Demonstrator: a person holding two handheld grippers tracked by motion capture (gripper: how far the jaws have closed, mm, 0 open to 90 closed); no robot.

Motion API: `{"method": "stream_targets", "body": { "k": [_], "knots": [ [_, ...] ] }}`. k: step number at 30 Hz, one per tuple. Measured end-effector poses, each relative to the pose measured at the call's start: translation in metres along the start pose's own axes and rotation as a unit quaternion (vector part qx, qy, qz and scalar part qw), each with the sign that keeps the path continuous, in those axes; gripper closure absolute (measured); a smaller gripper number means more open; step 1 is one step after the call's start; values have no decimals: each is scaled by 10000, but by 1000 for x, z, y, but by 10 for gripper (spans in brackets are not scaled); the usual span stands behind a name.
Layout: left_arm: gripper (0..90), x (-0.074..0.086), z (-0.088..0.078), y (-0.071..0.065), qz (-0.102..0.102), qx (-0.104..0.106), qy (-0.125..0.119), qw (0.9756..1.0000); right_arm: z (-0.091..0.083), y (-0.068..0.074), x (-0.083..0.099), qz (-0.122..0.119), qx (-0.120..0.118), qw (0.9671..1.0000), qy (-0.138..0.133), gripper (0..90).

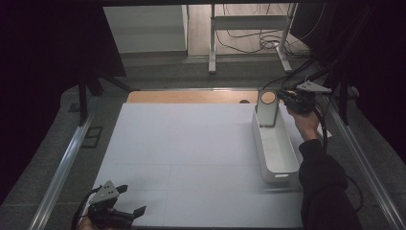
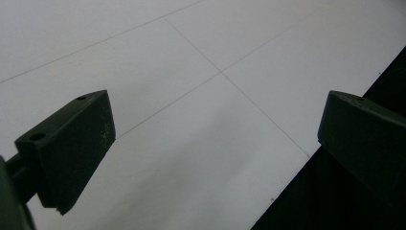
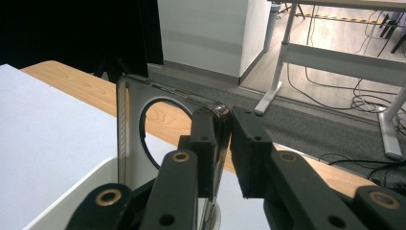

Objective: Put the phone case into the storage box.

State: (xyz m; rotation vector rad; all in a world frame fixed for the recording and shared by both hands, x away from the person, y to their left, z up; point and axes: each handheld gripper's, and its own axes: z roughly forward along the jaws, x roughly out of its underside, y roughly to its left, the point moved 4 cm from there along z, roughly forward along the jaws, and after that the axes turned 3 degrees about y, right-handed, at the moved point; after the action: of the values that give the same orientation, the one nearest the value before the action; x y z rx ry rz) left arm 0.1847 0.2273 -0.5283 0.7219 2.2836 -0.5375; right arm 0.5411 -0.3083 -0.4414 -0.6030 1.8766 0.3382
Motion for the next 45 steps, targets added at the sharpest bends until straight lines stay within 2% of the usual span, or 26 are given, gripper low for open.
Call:
{"method": "stream_targets", "body": {
  "k": [12, 26, 31, 35, 40, 44, 45],
  "knots": [
    [0, 0, 0, 0, 19, -2, 15, 10000, 2, -1, -1, 60, 92, 9999, 83, 710],
    [0, 0, -1, 1, -13, -5, -3, 10000, -2, 2, -1, 162, 49, 9995, 269, 532],
    [0, 0, -1, 1, -37, -6, -25, 10000, -9, 4, -3, 289, 29, 9990, 349, 455],
    [0, 1, -2, 1, -61, -10, -45, 10000, -15, 8, -4, 458, -81, 9977, 499, 365],
    [0, 1, -3, 2, -99, -16, -90, 9999, -25, 17, -5, 413, -117, 9969, 662, 304],
    [0, 1, -3, 2, -118, -27, -109, 9999, -33, 23, -7, 459, -146, 9960, 748, 268],
    [0, 1, -4, 3, -126, -42, -121, 9998, -39, 28, -8, 512, -187, 9951, 829, 233]
  ]
}}
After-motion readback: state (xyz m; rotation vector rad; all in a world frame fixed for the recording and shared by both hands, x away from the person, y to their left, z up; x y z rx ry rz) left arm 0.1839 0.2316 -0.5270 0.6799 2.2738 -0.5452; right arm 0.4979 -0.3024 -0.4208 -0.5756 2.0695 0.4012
